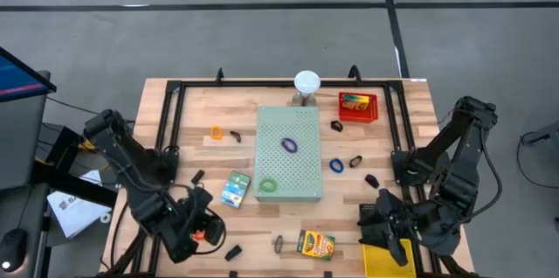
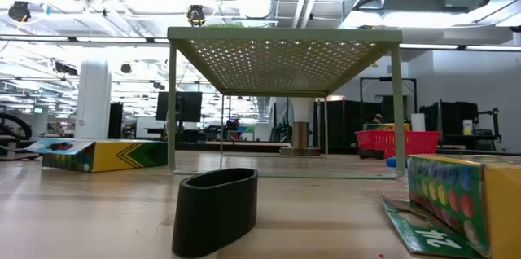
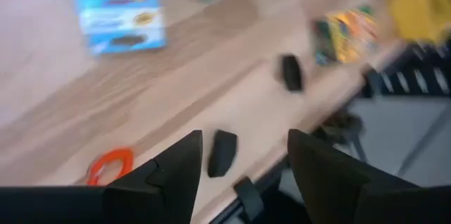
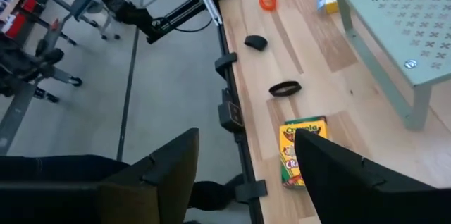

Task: Pick & Place Office Desk Supplies
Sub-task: Put the top yellow crayon box into the red bin

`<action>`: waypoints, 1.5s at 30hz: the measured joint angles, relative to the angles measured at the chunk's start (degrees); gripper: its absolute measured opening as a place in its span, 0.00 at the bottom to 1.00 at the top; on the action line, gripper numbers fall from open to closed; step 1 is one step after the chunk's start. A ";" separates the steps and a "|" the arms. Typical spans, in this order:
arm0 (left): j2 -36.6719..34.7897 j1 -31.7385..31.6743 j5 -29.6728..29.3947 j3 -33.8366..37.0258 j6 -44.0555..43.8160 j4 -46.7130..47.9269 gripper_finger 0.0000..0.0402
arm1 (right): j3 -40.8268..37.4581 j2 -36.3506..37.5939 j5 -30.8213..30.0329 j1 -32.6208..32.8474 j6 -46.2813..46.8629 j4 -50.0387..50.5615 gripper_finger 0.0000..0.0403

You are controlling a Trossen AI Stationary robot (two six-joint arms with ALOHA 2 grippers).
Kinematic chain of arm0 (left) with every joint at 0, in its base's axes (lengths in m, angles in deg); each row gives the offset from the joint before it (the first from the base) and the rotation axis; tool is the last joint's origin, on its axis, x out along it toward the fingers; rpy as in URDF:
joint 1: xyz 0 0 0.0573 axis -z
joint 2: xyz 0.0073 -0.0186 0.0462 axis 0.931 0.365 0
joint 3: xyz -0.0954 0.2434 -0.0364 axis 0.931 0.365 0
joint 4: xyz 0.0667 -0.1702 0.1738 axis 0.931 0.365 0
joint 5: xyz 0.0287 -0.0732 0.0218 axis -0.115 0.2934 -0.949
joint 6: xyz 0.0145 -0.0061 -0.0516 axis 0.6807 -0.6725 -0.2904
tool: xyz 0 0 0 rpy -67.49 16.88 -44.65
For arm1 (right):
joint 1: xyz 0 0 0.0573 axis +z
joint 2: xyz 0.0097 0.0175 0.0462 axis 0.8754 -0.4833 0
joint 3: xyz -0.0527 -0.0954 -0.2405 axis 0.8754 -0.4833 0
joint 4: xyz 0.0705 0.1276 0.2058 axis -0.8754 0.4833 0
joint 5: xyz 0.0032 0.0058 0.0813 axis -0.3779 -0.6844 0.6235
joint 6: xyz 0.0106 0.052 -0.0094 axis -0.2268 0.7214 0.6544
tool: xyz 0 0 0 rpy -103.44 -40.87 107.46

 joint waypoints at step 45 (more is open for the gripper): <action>31.54 2.74 -20.35 0.02 60.21 8.72 0.52 | 0.06 -0.35 -0.98 0.52 6.01 1.26 0.57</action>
